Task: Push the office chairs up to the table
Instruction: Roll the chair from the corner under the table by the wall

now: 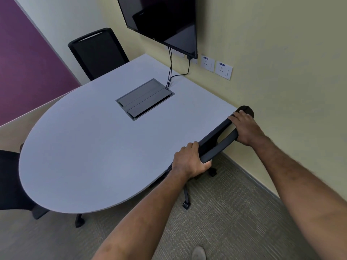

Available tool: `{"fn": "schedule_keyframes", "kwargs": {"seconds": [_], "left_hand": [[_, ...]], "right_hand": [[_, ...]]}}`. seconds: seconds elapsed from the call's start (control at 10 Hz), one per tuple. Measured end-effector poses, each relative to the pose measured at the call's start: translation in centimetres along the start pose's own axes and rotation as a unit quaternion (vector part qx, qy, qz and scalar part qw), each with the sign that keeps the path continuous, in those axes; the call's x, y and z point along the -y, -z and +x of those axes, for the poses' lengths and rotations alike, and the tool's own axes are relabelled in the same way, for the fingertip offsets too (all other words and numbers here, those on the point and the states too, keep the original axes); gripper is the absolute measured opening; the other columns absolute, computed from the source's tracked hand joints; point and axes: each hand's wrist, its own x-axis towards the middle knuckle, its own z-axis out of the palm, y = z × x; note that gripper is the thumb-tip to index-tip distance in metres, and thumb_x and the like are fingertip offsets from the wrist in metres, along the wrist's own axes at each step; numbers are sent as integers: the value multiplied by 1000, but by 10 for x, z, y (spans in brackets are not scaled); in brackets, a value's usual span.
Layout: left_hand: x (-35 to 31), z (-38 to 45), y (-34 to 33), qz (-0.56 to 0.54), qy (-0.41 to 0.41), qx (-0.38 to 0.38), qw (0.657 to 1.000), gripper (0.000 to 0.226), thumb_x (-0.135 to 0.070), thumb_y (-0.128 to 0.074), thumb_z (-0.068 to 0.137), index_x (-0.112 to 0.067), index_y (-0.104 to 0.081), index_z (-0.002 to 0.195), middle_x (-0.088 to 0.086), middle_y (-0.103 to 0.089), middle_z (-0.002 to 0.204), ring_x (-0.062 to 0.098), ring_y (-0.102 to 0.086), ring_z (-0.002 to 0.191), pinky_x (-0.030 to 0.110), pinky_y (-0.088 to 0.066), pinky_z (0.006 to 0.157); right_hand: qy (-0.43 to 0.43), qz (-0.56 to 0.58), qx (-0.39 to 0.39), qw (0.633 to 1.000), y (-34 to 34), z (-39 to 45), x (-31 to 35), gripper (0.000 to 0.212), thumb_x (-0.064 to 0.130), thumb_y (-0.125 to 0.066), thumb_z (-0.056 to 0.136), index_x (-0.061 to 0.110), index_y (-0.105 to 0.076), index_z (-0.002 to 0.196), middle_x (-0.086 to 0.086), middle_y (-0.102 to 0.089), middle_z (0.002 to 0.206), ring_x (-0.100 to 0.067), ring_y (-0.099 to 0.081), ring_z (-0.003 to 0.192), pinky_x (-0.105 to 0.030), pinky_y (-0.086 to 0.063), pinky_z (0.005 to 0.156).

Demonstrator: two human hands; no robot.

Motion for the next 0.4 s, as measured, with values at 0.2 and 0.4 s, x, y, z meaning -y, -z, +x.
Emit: {"fn": "schedule_keyframes", "kwargs": {"seconds": [0.2,0.4], "left_hand": [[6,-12,7,-22,-1,9,1000,91,-88,-48,75,-25,-45,141,-1,-58,136,24,-61,114,49,-55,91],[42,-46,25,16,-28,12,999,95,-91,-48,80,-24,-42,147,0,-53,147,26,-55,124,47,-46,101]], "right_hand": [[-2,23,41,999,-1,-29,43,101,17,-74,80,12,-19,164,-15,-11,173,-31,-9,160,-43,-6,131],[30,118,73,990,10,-61,88,94,16,-64,82,15,-20,165,-9,-12,174,-23,-7,161,-40,-7,131]]}}
